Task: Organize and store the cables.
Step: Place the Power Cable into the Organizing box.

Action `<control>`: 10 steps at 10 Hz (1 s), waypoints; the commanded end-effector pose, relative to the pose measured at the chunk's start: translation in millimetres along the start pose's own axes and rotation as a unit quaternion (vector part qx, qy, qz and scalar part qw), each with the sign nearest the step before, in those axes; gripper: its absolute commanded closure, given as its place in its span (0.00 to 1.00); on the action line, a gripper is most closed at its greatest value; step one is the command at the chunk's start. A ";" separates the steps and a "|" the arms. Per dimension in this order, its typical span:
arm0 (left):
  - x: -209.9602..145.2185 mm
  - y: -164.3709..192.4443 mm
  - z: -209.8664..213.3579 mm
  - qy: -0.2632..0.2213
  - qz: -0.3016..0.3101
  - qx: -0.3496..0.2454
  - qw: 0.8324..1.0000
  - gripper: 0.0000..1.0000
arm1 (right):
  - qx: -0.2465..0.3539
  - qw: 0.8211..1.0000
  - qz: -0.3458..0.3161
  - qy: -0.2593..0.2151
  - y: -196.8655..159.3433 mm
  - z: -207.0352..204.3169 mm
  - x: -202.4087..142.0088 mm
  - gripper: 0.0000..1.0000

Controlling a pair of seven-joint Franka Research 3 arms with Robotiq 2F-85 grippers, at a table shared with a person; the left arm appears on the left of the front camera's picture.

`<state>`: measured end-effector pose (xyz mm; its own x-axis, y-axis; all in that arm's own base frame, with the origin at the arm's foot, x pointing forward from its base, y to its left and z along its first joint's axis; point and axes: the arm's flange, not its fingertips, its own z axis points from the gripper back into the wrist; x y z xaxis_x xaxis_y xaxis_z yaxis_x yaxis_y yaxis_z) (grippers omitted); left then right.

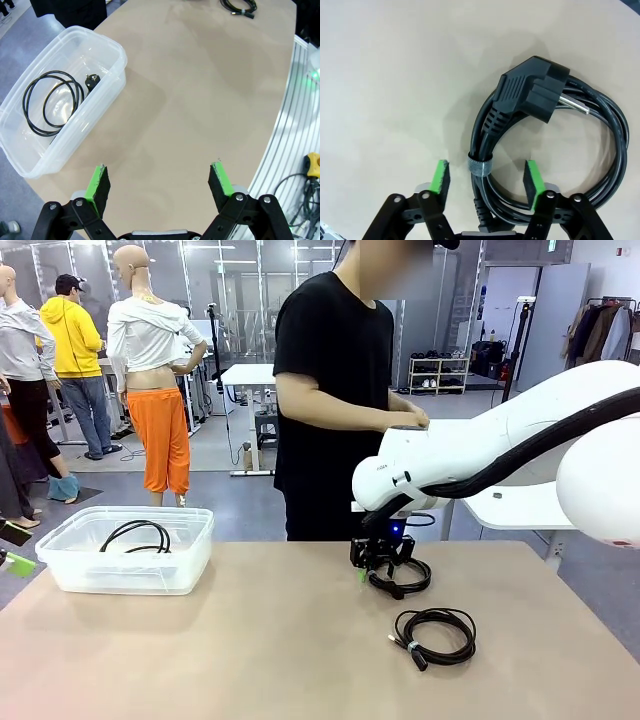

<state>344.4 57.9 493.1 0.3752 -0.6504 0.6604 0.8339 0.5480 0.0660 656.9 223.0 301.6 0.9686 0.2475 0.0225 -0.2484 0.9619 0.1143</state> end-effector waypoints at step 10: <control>0.8 -2.1 2.0 0.007 0.006 -0.004 1.000 0.00 | -0.062 0.998 0.016 -0.005 29.2 22.9 7.3 1.00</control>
<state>344.4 57.9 493.0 0.3752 -0.6504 0.6604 0.8339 0.5480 0.0659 660.5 249.4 313.7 0.9495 0.3118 0.0352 -0.3130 0.9491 0.0363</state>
